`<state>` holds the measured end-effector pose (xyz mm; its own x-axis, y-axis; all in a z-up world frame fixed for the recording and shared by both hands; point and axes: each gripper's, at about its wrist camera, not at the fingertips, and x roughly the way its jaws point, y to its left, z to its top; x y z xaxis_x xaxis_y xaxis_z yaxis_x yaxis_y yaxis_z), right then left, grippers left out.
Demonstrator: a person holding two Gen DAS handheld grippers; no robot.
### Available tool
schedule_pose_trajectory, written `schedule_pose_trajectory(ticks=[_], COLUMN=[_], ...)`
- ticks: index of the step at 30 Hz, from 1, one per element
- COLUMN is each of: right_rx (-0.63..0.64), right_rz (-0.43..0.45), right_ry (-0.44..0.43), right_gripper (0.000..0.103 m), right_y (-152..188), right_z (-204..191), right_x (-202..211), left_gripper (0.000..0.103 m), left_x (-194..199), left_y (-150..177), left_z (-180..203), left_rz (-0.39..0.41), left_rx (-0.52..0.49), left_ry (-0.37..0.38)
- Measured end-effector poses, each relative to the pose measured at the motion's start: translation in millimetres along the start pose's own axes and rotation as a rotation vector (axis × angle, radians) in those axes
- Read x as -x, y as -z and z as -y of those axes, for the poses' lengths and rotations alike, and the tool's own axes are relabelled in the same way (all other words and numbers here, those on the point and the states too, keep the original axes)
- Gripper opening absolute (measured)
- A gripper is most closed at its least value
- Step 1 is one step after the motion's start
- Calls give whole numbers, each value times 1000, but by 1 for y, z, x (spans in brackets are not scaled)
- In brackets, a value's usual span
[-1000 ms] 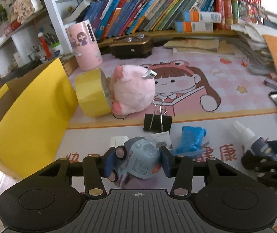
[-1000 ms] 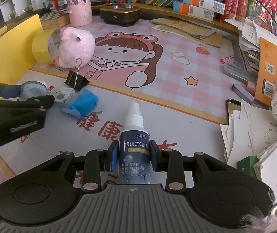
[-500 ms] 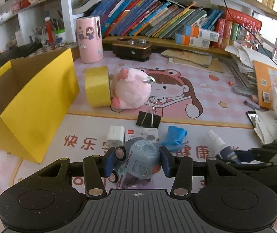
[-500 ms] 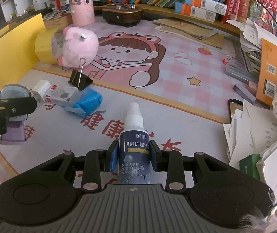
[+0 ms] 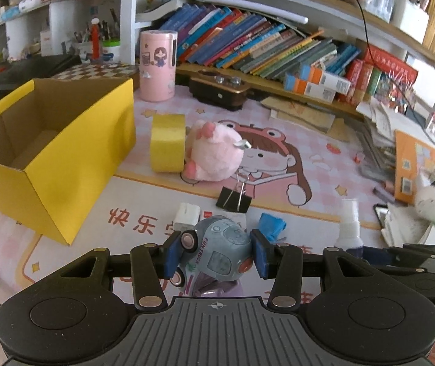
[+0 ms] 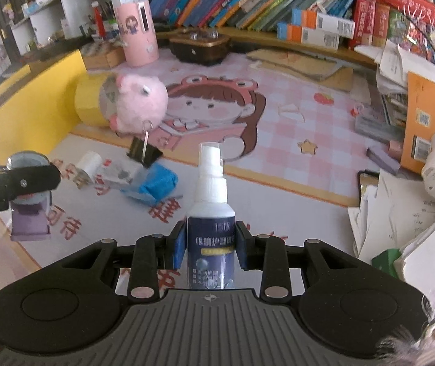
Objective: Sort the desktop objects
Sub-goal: 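Lift the grey toy robot with the left gripper while the right lifts the spray bottle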
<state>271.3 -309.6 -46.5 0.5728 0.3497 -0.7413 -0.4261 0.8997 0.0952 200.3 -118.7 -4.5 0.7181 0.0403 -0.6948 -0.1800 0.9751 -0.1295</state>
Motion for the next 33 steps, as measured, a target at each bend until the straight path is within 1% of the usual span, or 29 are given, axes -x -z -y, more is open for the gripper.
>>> schedule_pose_trajectory(ticks=[5,12,27,33], right_rx=[13,20,36,49], right_rz=[15,3,-8,16], right_ry=[-18,-22,-46,-52], right_gripper=[30,30,30,30], right_y=[-1,5,13,12], right_z=[-5,-8,-11,-14], right_x=[8,9,13,18], left_gripper=[46,46,46,46], left_x=[8,9,16,22], left_y=[-1,5,18,16], left_z=[1,-1,1,1], left_rz=[17,2,-6,11], left_rx=[19,47,73,73], left_ry=[12,6,-2,-7])
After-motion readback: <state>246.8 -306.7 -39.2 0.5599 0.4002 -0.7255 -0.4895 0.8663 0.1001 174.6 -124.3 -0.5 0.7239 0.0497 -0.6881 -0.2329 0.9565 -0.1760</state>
